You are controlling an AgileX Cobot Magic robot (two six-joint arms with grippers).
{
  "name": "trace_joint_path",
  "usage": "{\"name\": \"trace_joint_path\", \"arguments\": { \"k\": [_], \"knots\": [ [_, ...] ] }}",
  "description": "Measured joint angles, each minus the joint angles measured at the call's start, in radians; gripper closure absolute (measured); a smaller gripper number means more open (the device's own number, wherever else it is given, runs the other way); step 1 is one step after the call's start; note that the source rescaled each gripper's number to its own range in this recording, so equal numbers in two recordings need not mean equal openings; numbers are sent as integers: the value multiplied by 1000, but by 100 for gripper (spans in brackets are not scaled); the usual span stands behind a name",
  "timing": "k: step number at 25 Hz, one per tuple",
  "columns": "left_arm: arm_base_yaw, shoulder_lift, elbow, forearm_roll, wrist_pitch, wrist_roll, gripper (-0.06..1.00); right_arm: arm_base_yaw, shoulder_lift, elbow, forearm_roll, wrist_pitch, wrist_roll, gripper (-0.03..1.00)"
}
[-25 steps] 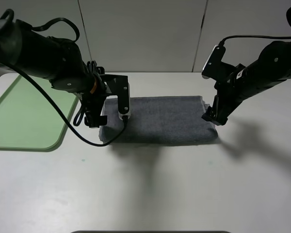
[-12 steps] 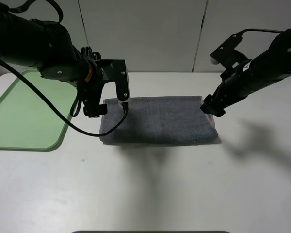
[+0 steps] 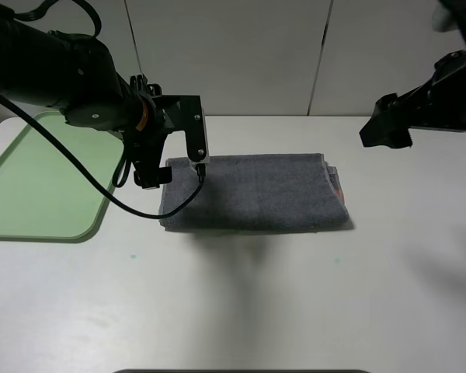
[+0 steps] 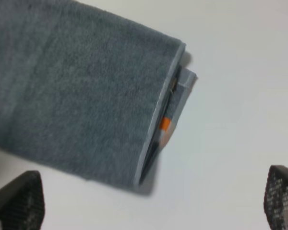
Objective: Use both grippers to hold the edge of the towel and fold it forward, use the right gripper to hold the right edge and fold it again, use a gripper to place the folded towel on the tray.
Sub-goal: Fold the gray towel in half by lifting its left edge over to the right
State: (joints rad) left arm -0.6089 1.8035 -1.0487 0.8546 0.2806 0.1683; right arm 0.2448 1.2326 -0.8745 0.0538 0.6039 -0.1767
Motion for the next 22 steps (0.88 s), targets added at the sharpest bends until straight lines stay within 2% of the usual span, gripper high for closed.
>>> {"name": "trace_joint_path", "arguments": {
  "k": [3,7,11,22],
  "knots": [
    [0,0,0,0,-1,0,-6,0,-78,0,-3,42,37,-3],
    [0,-1,0,0,-1,-1,-6,0,-170,0,-3,193,111,-3],
    [0,-2,0,0,-1,-1,-6,0,-261,26,-3,324,125,-3],
    [0,-36,-1,0,-8,-1,-6,0,-732,251,1,355,197,-3]
  ]
}}
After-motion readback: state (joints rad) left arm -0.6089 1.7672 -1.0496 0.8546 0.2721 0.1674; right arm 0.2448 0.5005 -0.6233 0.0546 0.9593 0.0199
